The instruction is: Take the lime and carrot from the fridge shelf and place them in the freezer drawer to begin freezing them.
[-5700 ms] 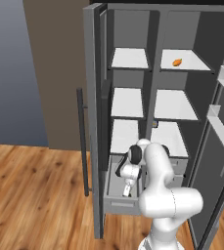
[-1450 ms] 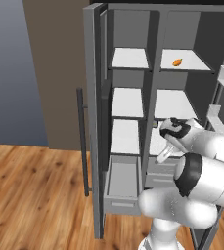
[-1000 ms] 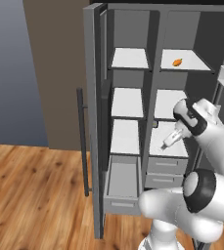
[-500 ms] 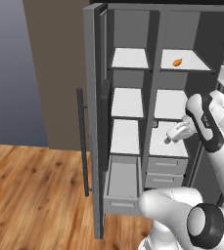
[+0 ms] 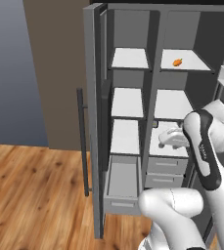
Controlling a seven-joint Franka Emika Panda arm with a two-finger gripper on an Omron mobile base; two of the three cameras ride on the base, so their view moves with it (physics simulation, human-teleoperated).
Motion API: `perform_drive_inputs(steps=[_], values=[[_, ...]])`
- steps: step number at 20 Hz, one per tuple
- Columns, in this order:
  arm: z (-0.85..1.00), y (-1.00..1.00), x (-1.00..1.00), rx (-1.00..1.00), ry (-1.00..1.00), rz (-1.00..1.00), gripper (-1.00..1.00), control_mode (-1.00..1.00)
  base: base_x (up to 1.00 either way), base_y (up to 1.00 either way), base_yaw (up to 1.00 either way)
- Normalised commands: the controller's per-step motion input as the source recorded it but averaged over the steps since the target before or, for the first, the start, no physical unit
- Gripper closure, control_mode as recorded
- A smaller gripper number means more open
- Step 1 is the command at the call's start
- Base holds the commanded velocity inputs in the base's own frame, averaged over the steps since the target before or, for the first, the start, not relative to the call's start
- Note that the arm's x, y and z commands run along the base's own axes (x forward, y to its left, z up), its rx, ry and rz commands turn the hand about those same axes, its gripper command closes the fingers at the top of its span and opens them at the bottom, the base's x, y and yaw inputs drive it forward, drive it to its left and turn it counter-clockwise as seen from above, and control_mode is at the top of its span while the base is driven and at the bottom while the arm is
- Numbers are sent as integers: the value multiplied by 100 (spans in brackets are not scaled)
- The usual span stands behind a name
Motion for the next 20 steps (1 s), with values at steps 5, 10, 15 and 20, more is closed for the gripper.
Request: perform_drive_inputs(steps=[5, 10, 15, 20], values=[[0, 2, 0, 0, 2, -4, -100, -100, 0, 0, 0], [0, 2, -12, -1, -1, -6, -100, -100, 0, 0, 0], [0, -2, -51, 0, -1, -47, -100, -100, 0, 0, 0], [0, 0, -55, 0, 0, -53, -100, -100, 0, 0, 0]])
